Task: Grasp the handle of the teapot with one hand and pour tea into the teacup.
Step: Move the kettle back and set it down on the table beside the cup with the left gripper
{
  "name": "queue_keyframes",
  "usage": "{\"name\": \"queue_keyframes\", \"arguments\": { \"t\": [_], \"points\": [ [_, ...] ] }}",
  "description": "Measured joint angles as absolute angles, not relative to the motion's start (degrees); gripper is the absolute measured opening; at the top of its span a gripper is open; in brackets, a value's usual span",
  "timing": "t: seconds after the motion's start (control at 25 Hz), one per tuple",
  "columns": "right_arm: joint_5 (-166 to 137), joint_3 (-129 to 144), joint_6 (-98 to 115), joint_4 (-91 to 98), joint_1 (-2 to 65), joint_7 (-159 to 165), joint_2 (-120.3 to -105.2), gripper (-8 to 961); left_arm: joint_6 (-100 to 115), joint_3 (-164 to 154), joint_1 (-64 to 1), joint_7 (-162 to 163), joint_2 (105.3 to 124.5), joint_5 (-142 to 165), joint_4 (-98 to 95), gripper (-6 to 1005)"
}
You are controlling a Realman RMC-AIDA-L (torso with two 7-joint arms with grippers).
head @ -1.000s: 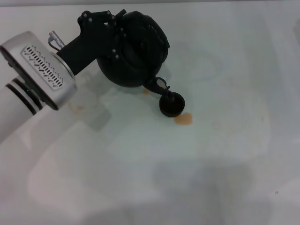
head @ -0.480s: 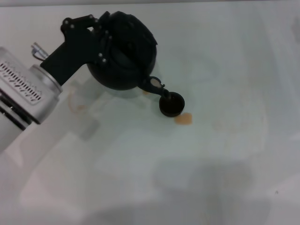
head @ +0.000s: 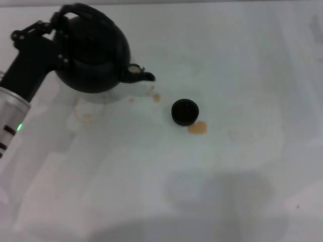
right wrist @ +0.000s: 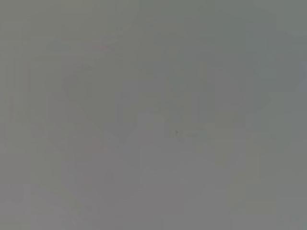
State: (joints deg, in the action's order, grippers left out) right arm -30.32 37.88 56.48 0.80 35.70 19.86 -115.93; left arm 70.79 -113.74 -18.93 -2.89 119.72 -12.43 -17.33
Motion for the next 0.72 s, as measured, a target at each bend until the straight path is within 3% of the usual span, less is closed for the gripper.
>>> {"name": "queue_keyframes", "arguments": {
  "t": [0.72],
  "points": [
    [-30.32,37.88,55.54,0.63,36.55,21.26,-116.1,829,66.92,-122.75,-16.66,13.54,120.15,-29.55,-15.09,103]
  ]
}}
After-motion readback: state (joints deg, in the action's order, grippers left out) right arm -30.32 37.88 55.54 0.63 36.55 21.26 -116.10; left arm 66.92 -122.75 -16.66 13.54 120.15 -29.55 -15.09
